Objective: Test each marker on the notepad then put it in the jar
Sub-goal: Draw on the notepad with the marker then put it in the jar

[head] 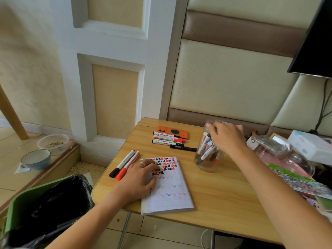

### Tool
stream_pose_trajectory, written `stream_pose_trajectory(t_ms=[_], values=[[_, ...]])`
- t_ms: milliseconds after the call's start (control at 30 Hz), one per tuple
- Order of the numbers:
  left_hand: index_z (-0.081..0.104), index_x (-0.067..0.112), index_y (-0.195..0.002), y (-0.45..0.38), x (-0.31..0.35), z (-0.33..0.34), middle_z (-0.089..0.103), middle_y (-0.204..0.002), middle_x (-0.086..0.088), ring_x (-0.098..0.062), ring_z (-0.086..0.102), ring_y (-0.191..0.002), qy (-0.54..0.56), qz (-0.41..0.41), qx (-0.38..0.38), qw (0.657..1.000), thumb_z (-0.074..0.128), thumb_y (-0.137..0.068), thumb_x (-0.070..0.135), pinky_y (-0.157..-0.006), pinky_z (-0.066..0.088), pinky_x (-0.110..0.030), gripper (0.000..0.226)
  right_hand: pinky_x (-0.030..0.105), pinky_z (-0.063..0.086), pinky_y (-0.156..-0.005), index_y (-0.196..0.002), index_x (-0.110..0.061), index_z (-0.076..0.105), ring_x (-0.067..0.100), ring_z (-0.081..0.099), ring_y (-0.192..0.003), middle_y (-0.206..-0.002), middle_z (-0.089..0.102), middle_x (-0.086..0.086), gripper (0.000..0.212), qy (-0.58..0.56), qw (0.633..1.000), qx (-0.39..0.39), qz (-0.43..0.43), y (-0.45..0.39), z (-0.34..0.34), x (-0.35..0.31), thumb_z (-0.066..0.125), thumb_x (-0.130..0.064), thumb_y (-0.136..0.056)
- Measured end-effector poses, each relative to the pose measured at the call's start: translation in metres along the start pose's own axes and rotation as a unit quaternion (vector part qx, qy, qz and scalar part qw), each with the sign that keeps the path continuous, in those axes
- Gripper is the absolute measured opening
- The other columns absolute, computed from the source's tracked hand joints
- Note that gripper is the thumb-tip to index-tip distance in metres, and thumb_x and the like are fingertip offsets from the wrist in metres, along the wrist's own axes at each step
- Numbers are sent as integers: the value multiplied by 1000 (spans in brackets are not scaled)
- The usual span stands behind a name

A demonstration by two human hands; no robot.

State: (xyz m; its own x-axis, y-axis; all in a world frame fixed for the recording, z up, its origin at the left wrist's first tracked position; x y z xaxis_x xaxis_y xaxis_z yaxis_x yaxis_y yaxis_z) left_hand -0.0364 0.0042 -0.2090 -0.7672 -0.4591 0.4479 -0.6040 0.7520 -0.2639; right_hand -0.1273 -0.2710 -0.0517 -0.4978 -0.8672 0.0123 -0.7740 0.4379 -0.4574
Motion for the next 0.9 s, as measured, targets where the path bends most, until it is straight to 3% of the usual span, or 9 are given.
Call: stream_pose_trajectory(t_ms=[133, 167, 200, 267, 367, 467, 567, 733, 900], values=[[55, 36, -138, 0, 1, -1, 41, -152, 10, -8, 39, -138, 0, -1, 2, 1000, 46, -95, 41, -117, 27, -29, 45, 40, 44, -77, -98, -6, 66, 29, 56, -90, -94, 66, 11, 19, -61, 963, 249, -78, 15, -23, -20, 52, -19, -101], [55, 36, -138, 0, 1, -1, 41, -152, 11, -8, 39, -138, 1, -3, 2, 1000, 44, -93, 42, -117, 28, -29, 47, 37, 45, -75, -97, -6, 66, 27, 56, -88, -93, 65, 10, 12, -81, 952, 274, -113, 18, -25, -30, 55, -11, -98], [55, 36, -138, 0, 0, -1, 41, -152, 11, -9, 40, -138, 0, -5, 4, 1000, 43, -92, 42, -117, 29, -29, 47, 33, 46, -73, -97, -6, 66, 23, 56, -86, -92, 65, 8, 11, -115, 948, 260, -145, 20, -24, -42, 55, -5, -96], [54, 37, -139, -1, 0, 0, 40, -152, 11, -10, 41, -136, -3, -9, 11, 1000, 45, -94, 39, -116, 31, -30, 45, 27, 48, -76, -104, -6, 67, 14, 57, -86, -97, 65, 5, 15, -183, 957, 149, -170, 20, -7, -67, 53, -4, -99], [53, 35, -139, -1, -2, 1, 42, -151, 11, -10, 44, -133, -3, -10, 28, 1000, 47, -96, 35, -112, 34, -26, 43, 27, 51, -96, -119, -11, 66, 13, 59, -105, -117, 63, 2, 21, -189, 973, -52, -120, 18, 42, -93, 51, -10, -104], [52, 35, -138, -1, -4, 2, 42, -150, 10, -10, 43, -132, -3, -7, 35, 999, 46, -96, 36, -111, 34, -26, 42, 28, 46, -105, -132, -11, 61, 18, 58, -119, -134, 59, 5, 30, -169, 973, -151, -43, 15, 82, -98, 52, -5, -103], [52, 36, -137, -2, -5, 2, 41, -150, 11, -8, 42, -132, -6, -4, 40, 999, 46, -96, 36, -110, 33, -25, 41, 38, 53, -103, -140, -12, 56, 23, 64, -114, -143, 54, 7, 39, -163, 970, -178, 22, 10, 104, -92, 55, -4, -101], [51, 34, -138, -1, -4, 1, 41, -149, 11, -8, 40, -132, -3, 4, 44, 999, 47, -96, 34, -110, 31, -24, 42, 39, 44, -111, -141, -10, 54, 25, 52, -133, -145, 53, 6, 43, -146, 977, -152, 41, 3, 125, -82, 57, -2, -99], [50, 37, -139, -1, 1, -4, 41, -149, 15, -6, 32, -138, -8, 32, 49, 998, 50, -94, 30, -117, 12, -26, 45, 37, 52, -98, -125, -12, 63, 21, 59, -110, -131, 53, 5, 24, -118, 983, -136, -23, 11, 133, -94, 57, -9, -102]])
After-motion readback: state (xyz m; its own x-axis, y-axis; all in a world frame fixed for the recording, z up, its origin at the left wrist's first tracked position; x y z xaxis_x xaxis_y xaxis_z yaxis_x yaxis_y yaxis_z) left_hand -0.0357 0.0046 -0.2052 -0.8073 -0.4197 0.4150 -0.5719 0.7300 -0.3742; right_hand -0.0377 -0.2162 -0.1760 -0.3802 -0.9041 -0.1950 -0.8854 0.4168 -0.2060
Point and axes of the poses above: each hand's wrist, its own y-axis away from the middle knuckle, its own z-axis out of the palm, x = y × z, the point moved 4 cm from there along -y, towards the middle knuckle
